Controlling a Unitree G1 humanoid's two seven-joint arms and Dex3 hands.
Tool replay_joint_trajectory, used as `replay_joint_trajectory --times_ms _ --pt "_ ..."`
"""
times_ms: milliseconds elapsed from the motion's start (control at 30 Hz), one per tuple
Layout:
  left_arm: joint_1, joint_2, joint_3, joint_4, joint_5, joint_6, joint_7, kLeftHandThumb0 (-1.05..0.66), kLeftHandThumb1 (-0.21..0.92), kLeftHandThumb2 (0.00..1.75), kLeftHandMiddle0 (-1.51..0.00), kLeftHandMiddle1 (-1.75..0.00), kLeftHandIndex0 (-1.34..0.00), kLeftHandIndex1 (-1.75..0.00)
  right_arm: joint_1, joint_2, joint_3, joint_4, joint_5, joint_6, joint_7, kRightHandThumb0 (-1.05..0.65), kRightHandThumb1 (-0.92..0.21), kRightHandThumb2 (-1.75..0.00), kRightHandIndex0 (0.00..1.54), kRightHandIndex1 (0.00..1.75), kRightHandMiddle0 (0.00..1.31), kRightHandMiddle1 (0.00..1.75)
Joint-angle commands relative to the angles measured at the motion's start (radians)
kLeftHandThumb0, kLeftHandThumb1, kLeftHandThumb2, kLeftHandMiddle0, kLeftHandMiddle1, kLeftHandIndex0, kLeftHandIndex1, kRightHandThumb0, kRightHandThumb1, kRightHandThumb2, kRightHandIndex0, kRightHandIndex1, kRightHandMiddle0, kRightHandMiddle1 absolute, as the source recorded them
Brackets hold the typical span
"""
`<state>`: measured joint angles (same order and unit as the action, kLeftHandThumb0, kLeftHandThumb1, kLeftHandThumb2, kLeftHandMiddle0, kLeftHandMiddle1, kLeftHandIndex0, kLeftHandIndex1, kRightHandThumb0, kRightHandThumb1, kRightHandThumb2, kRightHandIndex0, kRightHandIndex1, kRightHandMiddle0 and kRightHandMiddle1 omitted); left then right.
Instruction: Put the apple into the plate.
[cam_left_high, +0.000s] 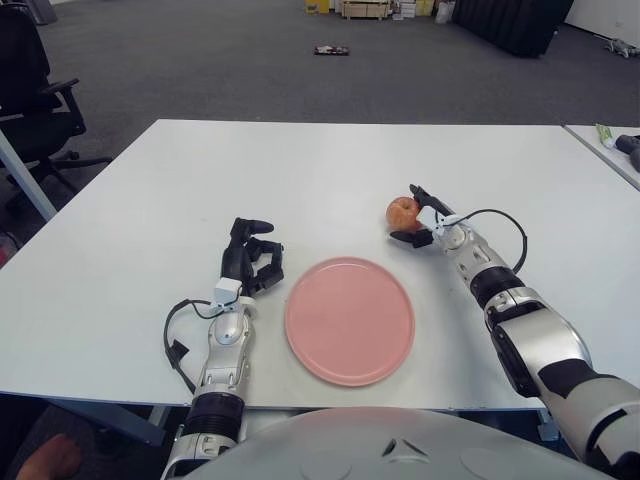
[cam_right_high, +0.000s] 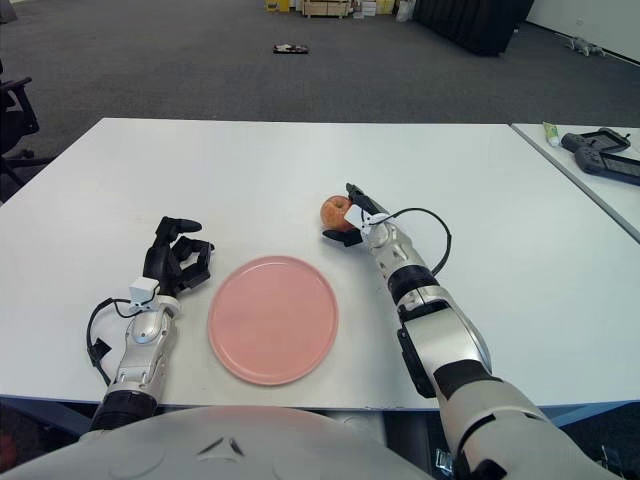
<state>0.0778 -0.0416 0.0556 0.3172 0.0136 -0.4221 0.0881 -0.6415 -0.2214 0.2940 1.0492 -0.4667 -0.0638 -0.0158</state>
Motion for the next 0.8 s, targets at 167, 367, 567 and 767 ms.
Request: replay_joint_trajectory --times_ms 167,367,567,767 --pt "-0.003 0.001 0.001 -0.019 0.004 0.02 0.005 -0.01 0.55 0.94 -0.57 -1.41 -0.32 -1.75 0.034 -0.002 0.047 0.033 -0.037 -0.032 -0.061 -0.63 -0.51 -0.83 0.04 1.11 0.0 1.21" --pt "-0.004 0.004 0.001 -0.02 0.009 0.022 0.005 -0.01 0.55 0.93 -0.58 -1.4 -0.32 -1.75 0.037 -0.004 0.059 0.034 -0.05 -0.048 -0.138 -0.44 -0.57 -0.94 0.13 1.37 0.29 1.69" --pt "-0.005 0.003 0.003 -0.017 0.006 0.015 0.004 -0.01 0.55 0.93 -0.57 -1.41 -0.32 -1.75 0.035 -0.006 0.075 0.054 -0.069 -0.075 -0.23 -0.06 -0.31 -1.3 0.6 1.64 0.41 1.74" --pt "-0.006 0.006 0.003 -0.016 0.012 0.016 0.006 -0.01 0.55 0.94 -0.57 -1.42 -0.32 -1.75 0.045 -0.001 0.061 0.082 -0.068 -0.138 -0.397 -0.01 -0.14 -1.52 0.75 1.72 0.51 1.75"
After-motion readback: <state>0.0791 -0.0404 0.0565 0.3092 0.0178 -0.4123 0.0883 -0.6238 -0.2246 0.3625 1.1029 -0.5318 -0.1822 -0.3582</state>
